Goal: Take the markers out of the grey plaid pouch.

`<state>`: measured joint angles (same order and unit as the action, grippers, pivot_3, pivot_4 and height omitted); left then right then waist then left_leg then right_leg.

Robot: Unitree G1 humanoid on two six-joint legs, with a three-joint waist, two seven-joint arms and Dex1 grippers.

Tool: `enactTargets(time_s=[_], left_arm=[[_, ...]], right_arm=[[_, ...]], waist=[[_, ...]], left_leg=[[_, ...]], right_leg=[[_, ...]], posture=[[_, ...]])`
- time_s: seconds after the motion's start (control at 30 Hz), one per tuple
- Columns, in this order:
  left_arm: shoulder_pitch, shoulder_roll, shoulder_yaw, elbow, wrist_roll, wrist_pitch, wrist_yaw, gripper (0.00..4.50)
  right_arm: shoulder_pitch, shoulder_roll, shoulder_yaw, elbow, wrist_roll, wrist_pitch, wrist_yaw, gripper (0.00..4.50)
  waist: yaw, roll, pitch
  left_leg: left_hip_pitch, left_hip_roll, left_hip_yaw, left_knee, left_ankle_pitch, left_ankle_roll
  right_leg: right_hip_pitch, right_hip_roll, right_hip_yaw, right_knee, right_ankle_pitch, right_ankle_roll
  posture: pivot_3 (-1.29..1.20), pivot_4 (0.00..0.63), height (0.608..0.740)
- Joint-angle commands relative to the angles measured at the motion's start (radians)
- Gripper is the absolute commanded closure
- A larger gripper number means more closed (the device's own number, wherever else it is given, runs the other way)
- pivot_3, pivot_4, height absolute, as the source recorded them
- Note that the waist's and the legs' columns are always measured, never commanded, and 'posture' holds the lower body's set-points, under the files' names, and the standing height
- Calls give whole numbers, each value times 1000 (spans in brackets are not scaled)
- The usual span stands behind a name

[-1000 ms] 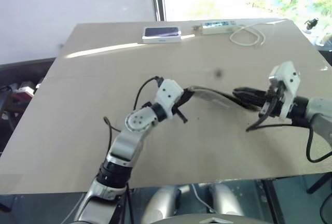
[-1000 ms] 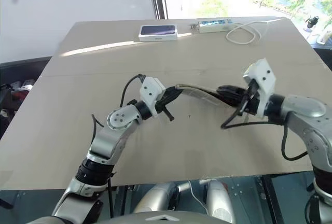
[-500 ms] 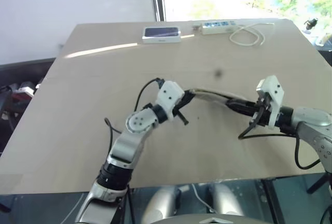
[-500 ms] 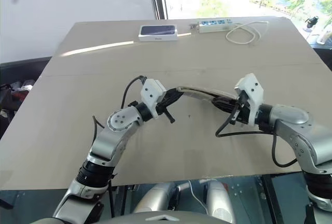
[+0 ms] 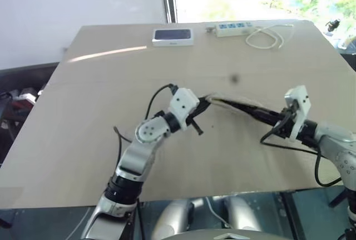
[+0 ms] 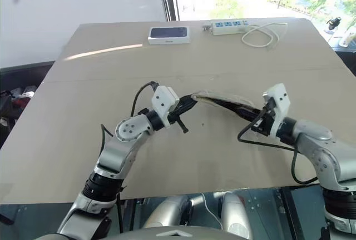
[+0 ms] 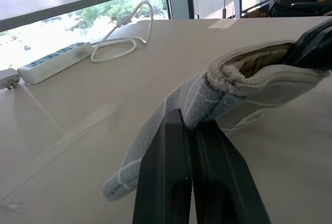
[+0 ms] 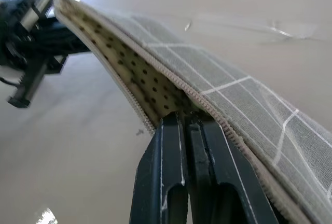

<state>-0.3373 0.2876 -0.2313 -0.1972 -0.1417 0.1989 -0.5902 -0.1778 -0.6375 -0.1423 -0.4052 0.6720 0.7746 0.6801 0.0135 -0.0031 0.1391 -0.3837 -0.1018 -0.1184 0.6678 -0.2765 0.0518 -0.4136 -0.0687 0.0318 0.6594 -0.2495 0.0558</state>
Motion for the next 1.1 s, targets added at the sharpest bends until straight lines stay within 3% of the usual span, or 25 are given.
enactTargets(time_s=[0.03, 0.23, 0.27, 0.33, 0.57, 0.83, 1.1], left_arm=[[9, -7, -13, -41, -7, -21, -16, 4500], [32, -7, -19, -40, -68, 61, -70, 4500], [34, -2, -20, -35, -74, 63, -86, 4500], [33, 4, -21, -27, -92, 77, -116, 4500], [21, 7, -15, -15, -99, 101, -149, 4500], [8, -9, -22, -5, -112, 121, -176, 4500], [8, -17, -26, -8, -112, 129, -182, 4500]], right_arm=[[-12, 16, 80, 12, -117, -79, -44, 4305], [-50, 44, 181, 80, -292, -183, -95, 4305], [-53, 45, 193, 88, -312, -198, -94, 4091], [-64, 38, 215, 108, -368, -240, -95, 3464], [-115, -11, 309, 157, -559, -383, -72, 212], [-198, -11, 435, 326, -745, -486, -46, 212], [-288, 54, 460, 534, -791, -485, -29, 212]], waist=[[0, 0, 0], [0, 0, 0], [0, 0, 0], [0, 0, 0], [-1, 0, 0], [-3, 0, 0], [-5, 0, 0]], left_leg=[[0, 0, 0, 0, 0, 0], [0, 0, 0, 0, 0, 0], [0, 0, 0, 0, 0, 0], [0, 0, 0, 0, 0, 0], [0, 0, 0, 0, 0, 0], [1, 0, 1, 0, 0, 0], [2, 0, 1, 0, 0, 0]], right_leg=[[0, 0, 0, 0, 0, 0], [0, 0, 0, 0, 0, 0], [0, 0, 0, 0, 0, 0], [0, 0, -1, 0, 0, 0], [0, 0, -1, 0, 0, 0], [0, 1, -2, 0, 0, 0], [1, 1, -1, 1, 0, 0]], posture=[[0, 150, 740], [0, 150, 740], [0, 150, 740], [0, 150, 740], [0, 150, 740], [0, 150, 740], [0, 150, 740]])
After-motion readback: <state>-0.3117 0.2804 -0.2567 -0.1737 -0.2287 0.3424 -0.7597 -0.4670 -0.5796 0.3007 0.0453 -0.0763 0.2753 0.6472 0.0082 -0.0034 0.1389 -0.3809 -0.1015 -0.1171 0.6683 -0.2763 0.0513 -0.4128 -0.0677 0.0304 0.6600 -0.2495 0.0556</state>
